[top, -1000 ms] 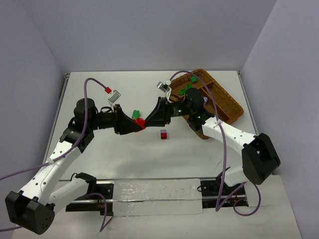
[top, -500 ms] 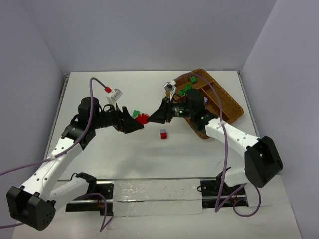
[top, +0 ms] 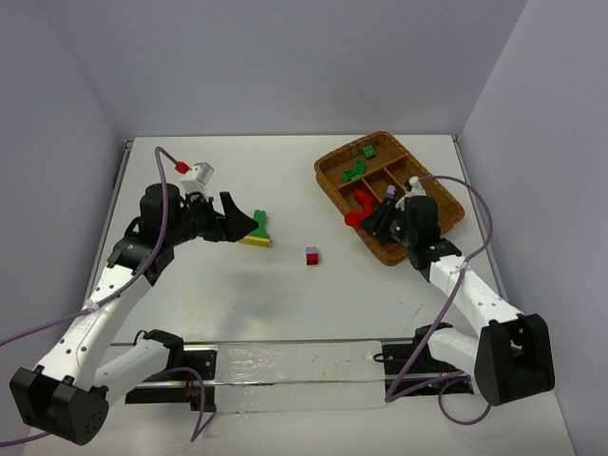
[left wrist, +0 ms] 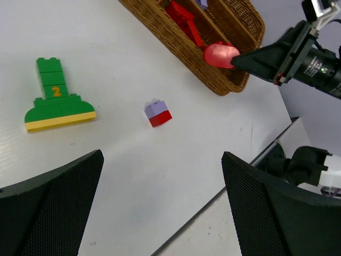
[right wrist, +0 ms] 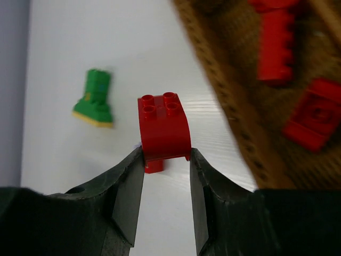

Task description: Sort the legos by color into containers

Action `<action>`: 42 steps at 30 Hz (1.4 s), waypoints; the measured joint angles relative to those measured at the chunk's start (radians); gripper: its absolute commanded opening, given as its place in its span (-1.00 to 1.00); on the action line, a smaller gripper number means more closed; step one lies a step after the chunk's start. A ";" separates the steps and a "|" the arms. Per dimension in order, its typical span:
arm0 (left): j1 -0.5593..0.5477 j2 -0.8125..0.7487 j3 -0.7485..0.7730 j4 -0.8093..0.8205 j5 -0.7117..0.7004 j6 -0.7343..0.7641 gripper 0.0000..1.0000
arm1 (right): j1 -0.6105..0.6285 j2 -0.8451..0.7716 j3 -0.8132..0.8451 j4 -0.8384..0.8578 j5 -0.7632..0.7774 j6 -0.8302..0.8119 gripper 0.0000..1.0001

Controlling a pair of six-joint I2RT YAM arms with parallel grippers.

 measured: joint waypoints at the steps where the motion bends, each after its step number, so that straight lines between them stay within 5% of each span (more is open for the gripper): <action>1: 0.002 0.001 0.001 -0.003 -0.016 -0.001 0.99 | -0.020 -0.011 -0.012 -0.018 0.030 -0.002 -1.00; 10: 0.008 0.018 0.005 -0.026 -0.087 -0.027 0.99 | -0.134 -0.034 -0.032 -0.071 0.222 -0.004 -1.00; 11: 0.008 0.018 0.005 -0.026 -0.087 -0.031 0.99 | -0.142 -0.039 -0.038 -0.072 0.232 -0.004 -0.88; 15: 0.008 0.019 0.005 -0.024 -0.087 -0.044 0.99 | -0.162 -0.043 -0.054 -0.079 0.256 -0.006 0.52; 16: 0.008 0.020 0.005 -0.024 -0.086 -0.047 0.99 | -0.164 -0.043 -0.056 -0.082 0.261 -0.010 0.73; 18: 0.008 0.024 0.005 -0.023 -0.086 -0.051 0.99 | -0.165 -0.043 -0.059 -0.084 0.267 -0.016 0.83; 26: 0.008 0.039 0.005 -0.021 -0.077 -0.063 0.97 | -0.144 -0.085 -0.055 -0.099 0.238 -0.075 0.66; 33: 0.008 0.063 0.005 -0.015 -0.076 -0.087 0.96 | 0.145 -0.090 0.084 -0.139 0.268 -0.185 0.57; 42: 0.008 0.063 0.004 -0.009 -0.089 -0.114 0.93 | 0.351 0.179 0.195 -0.175 0.192 -0.280 0.74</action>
